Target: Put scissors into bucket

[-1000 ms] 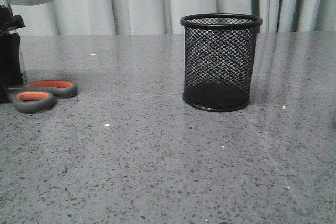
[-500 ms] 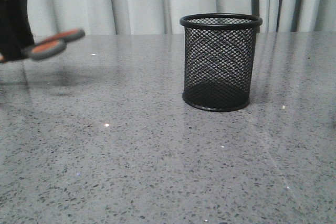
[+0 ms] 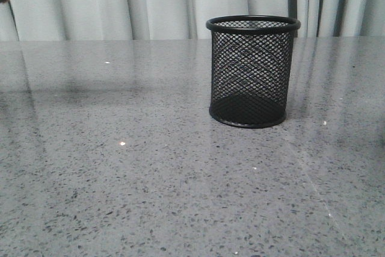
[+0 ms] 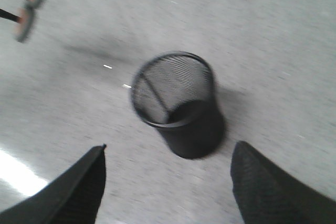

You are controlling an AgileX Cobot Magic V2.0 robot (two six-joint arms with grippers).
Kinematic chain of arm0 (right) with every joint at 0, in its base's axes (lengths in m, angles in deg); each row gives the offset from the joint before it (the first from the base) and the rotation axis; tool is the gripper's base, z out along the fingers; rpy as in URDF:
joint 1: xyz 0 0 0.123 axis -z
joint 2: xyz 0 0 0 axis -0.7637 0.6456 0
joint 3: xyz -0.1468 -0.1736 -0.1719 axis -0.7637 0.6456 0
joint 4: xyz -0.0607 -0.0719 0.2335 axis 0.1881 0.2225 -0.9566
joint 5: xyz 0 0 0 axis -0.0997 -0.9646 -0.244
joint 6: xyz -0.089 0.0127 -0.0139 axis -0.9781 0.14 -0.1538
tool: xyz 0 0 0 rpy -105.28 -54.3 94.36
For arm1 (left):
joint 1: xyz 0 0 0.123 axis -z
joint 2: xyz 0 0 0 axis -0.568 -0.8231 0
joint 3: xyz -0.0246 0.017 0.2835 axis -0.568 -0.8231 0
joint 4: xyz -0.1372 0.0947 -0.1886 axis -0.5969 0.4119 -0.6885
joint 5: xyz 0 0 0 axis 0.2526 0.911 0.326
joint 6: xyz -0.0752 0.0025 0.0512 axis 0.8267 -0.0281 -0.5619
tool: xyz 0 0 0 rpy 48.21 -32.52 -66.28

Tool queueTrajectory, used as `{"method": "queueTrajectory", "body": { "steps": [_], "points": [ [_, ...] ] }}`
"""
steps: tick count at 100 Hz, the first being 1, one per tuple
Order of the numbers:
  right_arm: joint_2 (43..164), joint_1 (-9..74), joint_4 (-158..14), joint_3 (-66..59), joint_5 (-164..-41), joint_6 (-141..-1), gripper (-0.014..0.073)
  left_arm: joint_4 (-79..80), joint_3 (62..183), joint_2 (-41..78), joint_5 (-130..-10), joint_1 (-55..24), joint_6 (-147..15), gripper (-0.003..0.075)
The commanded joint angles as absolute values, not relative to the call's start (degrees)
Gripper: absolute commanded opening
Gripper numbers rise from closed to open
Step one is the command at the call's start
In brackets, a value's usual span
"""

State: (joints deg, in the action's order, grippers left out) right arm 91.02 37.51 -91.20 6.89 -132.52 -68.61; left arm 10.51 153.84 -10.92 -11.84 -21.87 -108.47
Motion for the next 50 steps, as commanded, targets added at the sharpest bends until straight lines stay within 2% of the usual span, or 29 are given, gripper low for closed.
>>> {"method": "queueTrajectory", "body": {
  "steps": [1,50],
  "points": [
    [90.94,37.54,-101.05,4.80,-128.11,-73.42,0.0456,9.16,157.36,-7.48,-10.37,-19.20,-105.67,0.0104],
    [90.94,37.54,-121.00,4.72,-128.11,-81.71,0.0456,16.62,170.35,-7.19,-10.77,-0.90,-95.48,0.0104]
  ]
}}
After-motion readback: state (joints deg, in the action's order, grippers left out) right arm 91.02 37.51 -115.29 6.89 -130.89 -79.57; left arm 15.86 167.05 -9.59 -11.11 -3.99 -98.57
